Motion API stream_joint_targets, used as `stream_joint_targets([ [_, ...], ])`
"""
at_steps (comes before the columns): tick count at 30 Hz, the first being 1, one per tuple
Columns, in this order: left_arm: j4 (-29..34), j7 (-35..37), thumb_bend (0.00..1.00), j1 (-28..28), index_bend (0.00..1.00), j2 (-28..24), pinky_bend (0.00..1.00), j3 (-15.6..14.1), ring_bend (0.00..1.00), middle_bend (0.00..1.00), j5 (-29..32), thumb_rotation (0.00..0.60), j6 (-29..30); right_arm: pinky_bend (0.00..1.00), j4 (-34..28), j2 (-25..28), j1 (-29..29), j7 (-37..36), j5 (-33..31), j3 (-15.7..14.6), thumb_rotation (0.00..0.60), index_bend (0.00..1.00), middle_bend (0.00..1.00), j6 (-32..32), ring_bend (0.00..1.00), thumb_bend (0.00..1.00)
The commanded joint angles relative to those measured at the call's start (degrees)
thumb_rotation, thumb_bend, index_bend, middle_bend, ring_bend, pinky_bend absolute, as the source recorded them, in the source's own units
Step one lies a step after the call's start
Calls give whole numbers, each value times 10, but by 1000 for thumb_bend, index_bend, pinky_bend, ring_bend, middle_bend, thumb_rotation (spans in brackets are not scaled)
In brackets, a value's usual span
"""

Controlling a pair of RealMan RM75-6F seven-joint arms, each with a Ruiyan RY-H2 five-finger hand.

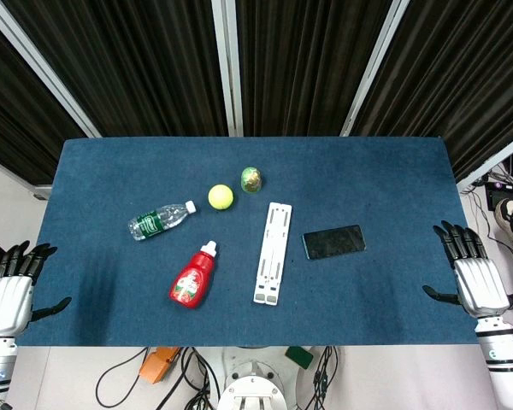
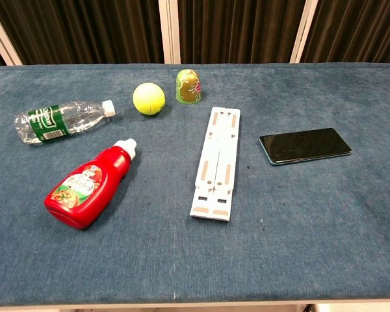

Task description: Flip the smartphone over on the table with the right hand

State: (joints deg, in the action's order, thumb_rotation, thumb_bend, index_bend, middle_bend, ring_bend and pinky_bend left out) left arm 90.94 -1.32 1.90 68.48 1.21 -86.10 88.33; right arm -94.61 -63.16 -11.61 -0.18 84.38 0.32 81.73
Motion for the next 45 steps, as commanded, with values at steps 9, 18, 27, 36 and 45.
stream_joint_targets([
  [9, 9, -9, 26, 9, 168, -3, 0, 8, 22, 124, 9, 600, -16, 23, 10, -46, -86, 36, -32, 28, 600, 224, 83, -152, 0, 197],
  [18, 10, -14, 26, 9, 168, -1, 0, 10, 22, 124, 20, 600, -21, 44, 126, -173, -196, 106, -115, 67, 600, 283, 83, -307, 0, 206],
  [27, 7, -14, 27, 8, 168, 1, 0, 10, 22, 124, 31, 600, -28, 50, 192, -231, -237, 109, -131, 76, 600, 333, 82, -343, 0, 279],
  [36, 6, -16, 26, 11, 168, 3, 0, 13, 22, 123, 34, 600, -34, 50, 221, -245, -255, 109, -141, 73, 600, 359, 82, -363, 0, 280],
  [45, 9, -20, 27, 11, 168, 1, 0, 13, 22, 123, 36, 600, -34, 51, 243, -256, -266, 101, -141, 69, 600, 361, 82, -372, 0, 312],
])
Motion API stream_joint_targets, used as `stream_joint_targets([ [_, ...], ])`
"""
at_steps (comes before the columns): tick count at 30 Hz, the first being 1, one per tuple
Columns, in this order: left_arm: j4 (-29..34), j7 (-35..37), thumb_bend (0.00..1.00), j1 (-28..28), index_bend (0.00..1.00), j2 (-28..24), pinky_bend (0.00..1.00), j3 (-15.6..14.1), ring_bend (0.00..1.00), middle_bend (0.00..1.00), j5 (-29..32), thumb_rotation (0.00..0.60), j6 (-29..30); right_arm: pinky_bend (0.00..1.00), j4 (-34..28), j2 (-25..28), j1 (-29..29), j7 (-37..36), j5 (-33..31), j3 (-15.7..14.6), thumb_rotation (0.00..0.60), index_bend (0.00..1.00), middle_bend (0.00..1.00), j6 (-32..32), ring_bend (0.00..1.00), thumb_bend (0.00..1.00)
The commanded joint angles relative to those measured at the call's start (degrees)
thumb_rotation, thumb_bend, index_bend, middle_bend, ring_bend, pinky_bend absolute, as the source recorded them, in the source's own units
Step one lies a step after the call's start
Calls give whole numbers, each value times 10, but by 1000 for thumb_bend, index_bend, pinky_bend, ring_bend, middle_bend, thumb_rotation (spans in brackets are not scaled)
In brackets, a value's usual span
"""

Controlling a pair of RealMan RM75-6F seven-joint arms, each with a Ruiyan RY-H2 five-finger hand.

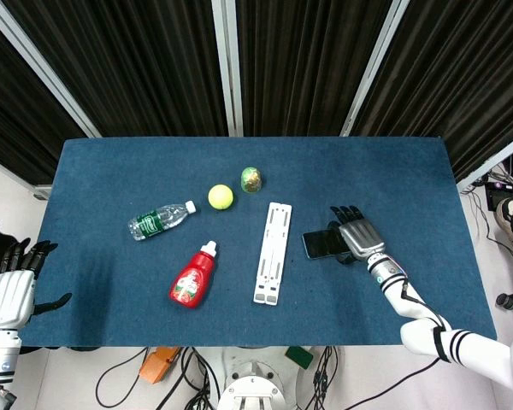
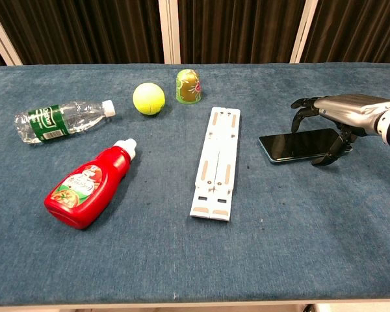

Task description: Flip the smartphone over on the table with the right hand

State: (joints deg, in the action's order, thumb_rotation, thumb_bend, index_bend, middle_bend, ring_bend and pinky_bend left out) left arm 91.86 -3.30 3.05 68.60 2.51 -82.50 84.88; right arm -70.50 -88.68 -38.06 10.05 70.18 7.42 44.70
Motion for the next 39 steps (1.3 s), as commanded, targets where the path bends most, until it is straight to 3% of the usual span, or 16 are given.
stream_joint_targets([
  [1, 1, -1, 27, 0, 168, 0, 0, 0, 22, 124, 1, 600, 1, 51, 3, -1, -2, -2, 1, -3, 600, 362, 82, -3, 0, 313],
  [7, 1, -2, 27, 0, 168, 0, 0, 0, 22, 124, 0, 600, 1, 51, 11, -4, -7, -9, 1, -6, 600, 378, 86, -9, 0, 356],
  [15, -2, 0, 27, -2, 168, 0, 0, 1, 22, 124, 0, 600, 5, 51, 10, 0, -16, -14, -1, -8, 600, 399, 104, -23, 0, 650],
  [20, -4, 1, 26, -4, 168, 0, 0, 1, 22, 124, 1, 600, 7, 54, -13, 22, -17, -15, -2, -14, 600, 417, 115, -31, 0, 774],
  [29, -11, 7, 26, -4, 168, 4, 0, 1, 22, 123, 1, 600, 5, 58, -110, 109, -12, 17, -36, -32, 600, 449, 147, -50, 1, 840],
  [32, -14, 9, 26, -2, 168, 7, 0, 1, 22, 124, -2, 600, 4, 59, -117, 113, -22, 35, -67, -28, 600, 455, 156, -58, 2, 850],
  [37, -15, 9, 27, -2, 168, 7, 0, 1, 22, 124, -4, 600, 6, 59, -104, 93, -38, 61, -102, -21, 600, 377, 156, -55, 2, 850],
  [39, -15, 10, 26, -3, 168, 7, 0, 1, 22, 123, -3, 600, 7, 59, -92, 82, -45, 72, -113, -19, 600, 296, 156, -52, 2, 850],
])
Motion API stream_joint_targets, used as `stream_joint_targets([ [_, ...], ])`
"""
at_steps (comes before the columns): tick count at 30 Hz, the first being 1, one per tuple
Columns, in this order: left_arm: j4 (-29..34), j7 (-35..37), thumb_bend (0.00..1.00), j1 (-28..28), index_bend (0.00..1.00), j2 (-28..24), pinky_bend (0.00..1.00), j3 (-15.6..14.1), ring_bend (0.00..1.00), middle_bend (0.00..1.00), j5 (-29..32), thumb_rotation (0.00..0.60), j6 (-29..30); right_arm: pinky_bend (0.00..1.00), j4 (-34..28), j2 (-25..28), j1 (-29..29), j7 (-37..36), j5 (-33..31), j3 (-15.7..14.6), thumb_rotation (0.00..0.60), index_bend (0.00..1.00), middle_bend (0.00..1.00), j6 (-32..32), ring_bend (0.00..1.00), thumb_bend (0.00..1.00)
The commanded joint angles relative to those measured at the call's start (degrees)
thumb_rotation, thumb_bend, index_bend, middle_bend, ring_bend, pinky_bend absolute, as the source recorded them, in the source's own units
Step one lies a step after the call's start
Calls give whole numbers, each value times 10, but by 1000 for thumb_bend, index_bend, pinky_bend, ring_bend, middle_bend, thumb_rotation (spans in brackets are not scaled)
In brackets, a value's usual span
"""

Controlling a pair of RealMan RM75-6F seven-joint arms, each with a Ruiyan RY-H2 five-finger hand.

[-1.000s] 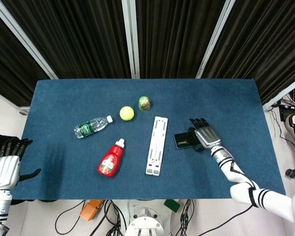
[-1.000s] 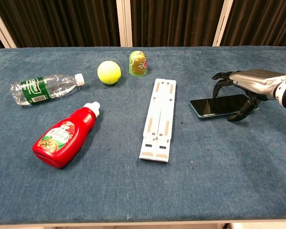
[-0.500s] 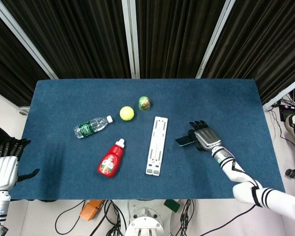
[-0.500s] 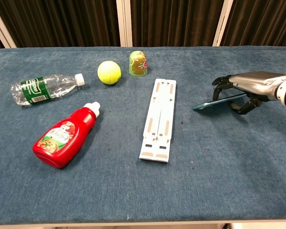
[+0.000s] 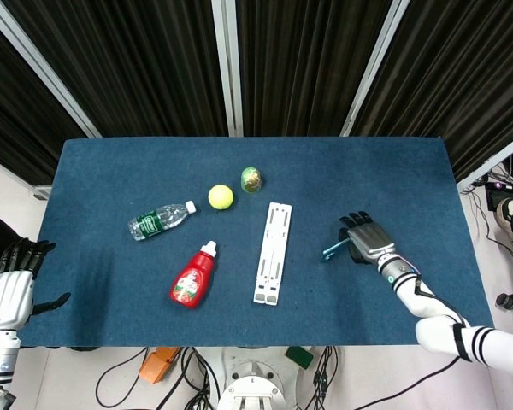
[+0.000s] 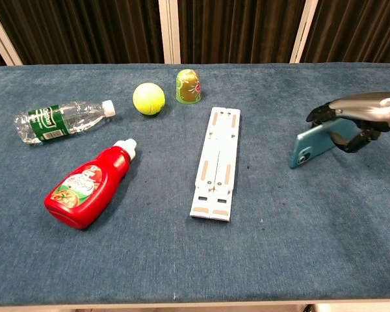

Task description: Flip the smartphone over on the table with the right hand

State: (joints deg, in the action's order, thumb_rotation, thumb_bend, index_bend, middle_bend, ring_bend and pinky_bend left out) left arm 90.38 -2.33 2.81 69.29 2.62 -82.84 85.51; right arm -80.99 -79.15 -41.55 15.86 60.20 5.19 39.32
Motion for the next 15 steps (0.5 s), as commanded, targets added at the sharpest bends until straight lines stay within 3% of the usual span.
stream_joint_targets([
  [1, 0, 0, 26, -1, 168, 0, 0, 0, 22, 123, 0, 600, 1, 59, 18, -19, -12, 17, -18, 5, 600, 255, 156, 5, 2, 850],
  [5, 1, 0, 27, -2, 168, -1, 0, -1, 22, 124, -1, 600, 3, 58, 32, -36, -19, 20, -26, 12, 600, 130, 155, 16, 1, 850],
  [10, 3, -1, 27, -3, 168, -2, 0, -1, 22, 124, -2, 600, 5, 58, 39, -39, -19, 10, -19, 20, 600, 93, 155, 33, 0, 850],
  [15, 4, -2, 27, -2, 168, -3, 0, 0, 22, 123, -4, 600, 6, 56, -4, -6, 18, -8, 14, 20, 600, 86, 155, 111, 0, 850],
])
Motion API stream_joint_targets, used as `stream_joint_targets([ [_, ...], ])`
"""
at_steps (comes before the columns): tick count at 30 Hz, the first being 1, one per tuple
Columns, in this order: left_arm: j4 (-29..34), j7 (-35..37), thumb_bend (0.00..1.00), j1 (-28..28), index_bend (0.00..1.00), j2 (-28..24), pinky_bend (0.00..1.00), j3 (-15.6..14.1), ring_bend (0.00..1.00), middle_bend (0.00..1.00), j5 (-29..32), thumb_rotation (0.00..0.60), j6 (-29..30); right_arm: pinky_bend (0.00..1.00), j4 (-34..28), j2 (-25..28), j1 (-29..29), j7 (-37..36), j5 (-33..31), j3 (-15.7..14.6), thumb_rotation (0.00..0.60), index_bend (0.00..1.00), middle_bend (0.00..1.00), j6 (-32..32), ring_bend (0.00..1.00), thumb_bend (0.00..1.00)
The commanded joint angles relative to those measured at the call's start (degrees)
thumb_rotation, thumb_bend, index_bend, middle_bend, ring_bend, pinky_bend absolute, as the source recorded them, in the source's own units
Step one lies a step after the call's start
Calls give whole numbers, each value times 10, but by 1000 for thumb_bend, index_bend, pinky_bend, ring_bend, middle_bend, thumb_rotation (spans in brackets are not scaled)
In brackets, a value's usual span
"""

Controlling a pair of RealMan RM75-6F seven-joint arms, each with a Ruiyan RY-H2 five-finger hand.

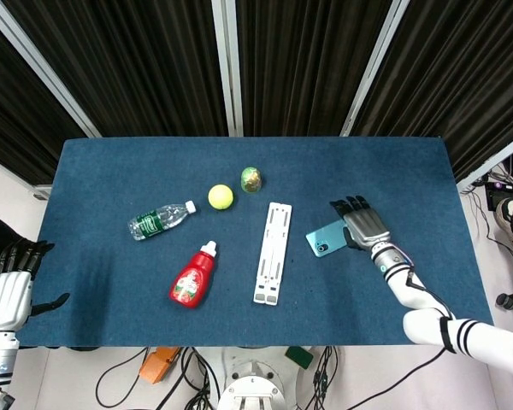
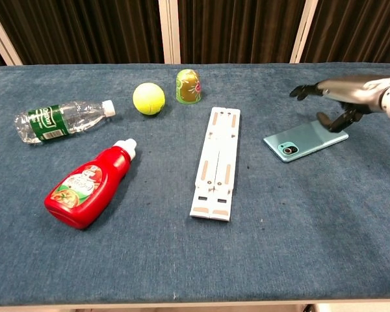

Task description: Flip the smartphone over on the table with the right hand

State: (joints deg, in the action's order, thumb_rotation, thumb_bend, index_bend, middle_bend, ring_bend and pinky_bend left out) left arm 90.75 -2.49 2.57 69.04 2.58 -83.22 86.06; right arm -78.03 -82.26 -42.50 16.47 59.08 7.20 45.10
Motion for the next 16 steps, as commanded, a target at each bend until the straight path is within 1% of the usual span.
stream_joint_targets([
  [1, 0, 0, 27, 0, 168, 0, 0, 1, 22, 123, 0, 600, 0, 56, -50, 39, 42, -19, 35, -1, 600, 86, 155, 78, 0, 846],
  [2, 1, 1, 27, 1, 168, -1, 0, 2, 22, 123, 0, 600, 0, 56, -71, 56, 61, -26, 50, -5, 600, 86, 155, 111, 0, 813],
  [4, 1, 1, 27, 2, 168, -1, 0, 3, 22, 124, 0, 600, 1, 56, -99, 83, 93, -38, 71, -14, 600, 85, 155, 157, 0, 708],
  [5, 1, 1, 27, 2, 168, -1, 0, 3, 22, 123, -1, 600, 1, 56, -117, 101, 114, -48, 82, -20, 600, 83, 155, 185, 0, 622],
  [7, 1, 0, 27, 4, 168, -1, 0, 4, 22, 124, -2, 600, 1, 56, -141, 128, 145, -65, 98, -31, 600, 72, 151, 223, 0, 480],
  [9, 3, -1, 27, 5, 168, 0, 0, 5, 22, 124, -4, 600, 1, 56, -165, 158, 181, -84, 112, -42, 600, 58, 140, 264, 0, 395],
  [12, 6, -4, 27, 6, 168, 1, 0, 5, 22, 124, -8, 600, 3, 56, -196, 193, 228, -103, 125, -53, 600, 53, 134, 319, 0, 361],
  [14, 8, -7, 26, 6, 168, 2, 0, 4, 22, 124, -10, 600, 4, 56, -208, 209, 255, -115, 136, -58, 600, 53, 134, 354, 0, 358],
  [16, 9, -9, 27, 7, 168, 3, 0, 4, 22, 123, -11, 600, 4, 56, -215, 218, 273, -121, 146, -61, 600, 53, 134, 374, 0, 358],
])
